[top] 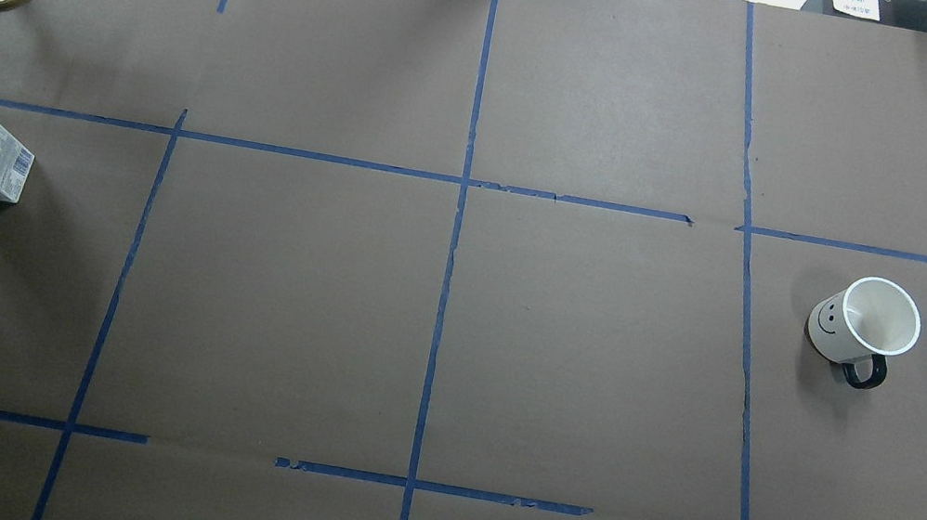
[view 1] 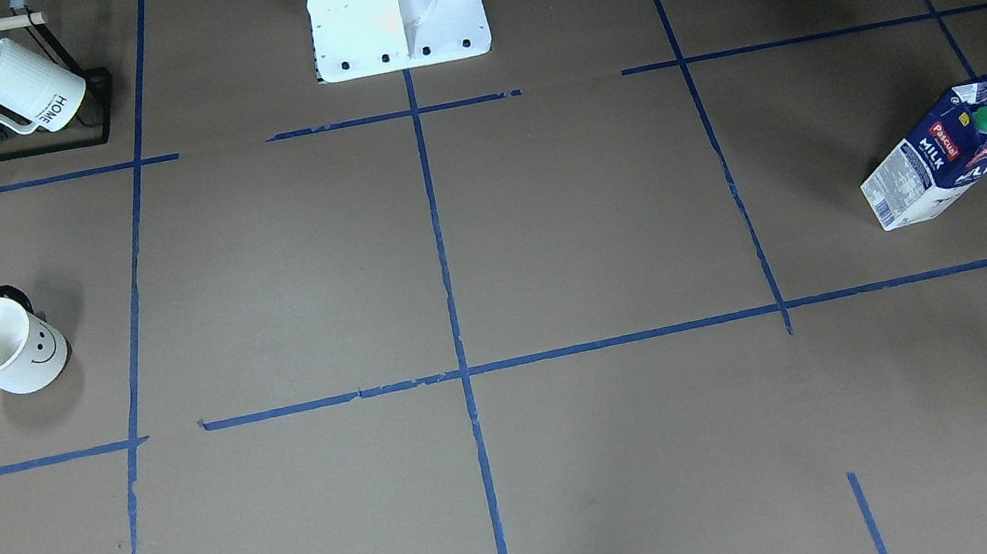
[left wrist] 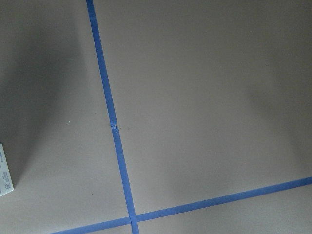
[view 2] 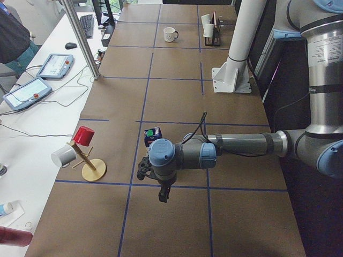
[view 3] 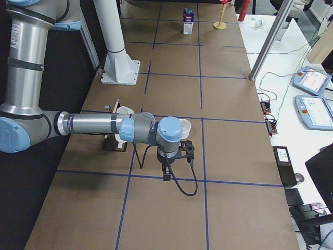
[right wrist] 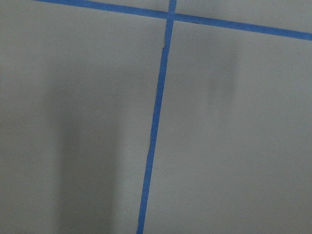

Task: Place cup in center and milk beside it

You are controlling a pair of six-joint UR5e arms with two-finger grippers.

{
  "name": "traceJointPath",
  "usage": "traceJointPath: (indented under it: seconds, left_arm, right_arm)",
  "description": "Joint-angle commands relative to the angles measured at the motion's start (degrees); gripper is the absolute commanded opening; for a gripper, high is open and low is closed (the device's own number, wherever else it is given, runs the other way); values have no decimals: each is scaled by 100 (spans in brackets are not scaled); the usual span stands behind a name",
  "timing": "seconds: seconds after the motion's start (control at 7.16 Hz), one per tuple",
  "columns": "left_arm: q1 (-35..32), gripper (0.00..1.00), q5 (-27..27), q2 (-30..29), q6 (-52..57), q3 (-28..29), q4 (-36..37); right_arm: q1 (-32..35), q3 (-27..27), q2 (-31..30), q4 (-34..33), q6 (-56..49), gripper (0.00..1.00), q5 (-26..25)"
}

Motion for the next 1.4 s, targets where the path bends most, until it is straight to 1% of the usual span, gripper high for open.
traceJointPath:
  seconds: [0.0, 0.14, 0.42, 0.56, 0.7, 0.84, 0.98, 1.12, 1.26]
  left_arm:
    - [26, 100, -4, 0, 0, 4, 0]
    - [44, 100, -4, 0, 0, 13, 0]
    - [62, 100, -4, 0, 0, 30, -9]
    - [70, 100, -4, 0, 0, 30, 0]
    - [70, 100, -4, 0, 0, 13, 0]
    - [70, 100, -4, 0, 0, 4, 0]
    - [70, 100, -4, 0, 0, -14, 0]
    - [70, 100, -4, 0, 0, -14, 0]
    - [70, 100, -4, 0, 0, -22, 0]
  right_arm:
    - [-2, 6, -2, 9, 0, 100, 0]
    - [-2, 6, -2, 9, -9, 100, 113]
    - [-19, 50, 33, 52, 87, 100, 149]
    - [-132, 216, 59, 253, 131, 100, 193]
    - [-299, 217, 16, 1090, 219, 100, 220]
    - [-579, 217, -2, 1629, 985, 100, 220]
    - [-991, 217, 16, 2392, 1689, 100, 202]
    - [-1395, 217, 111, 2808, 2323, 100, 150]
    - [-1669, 217, 426, 2856, 2781, 100, 97]
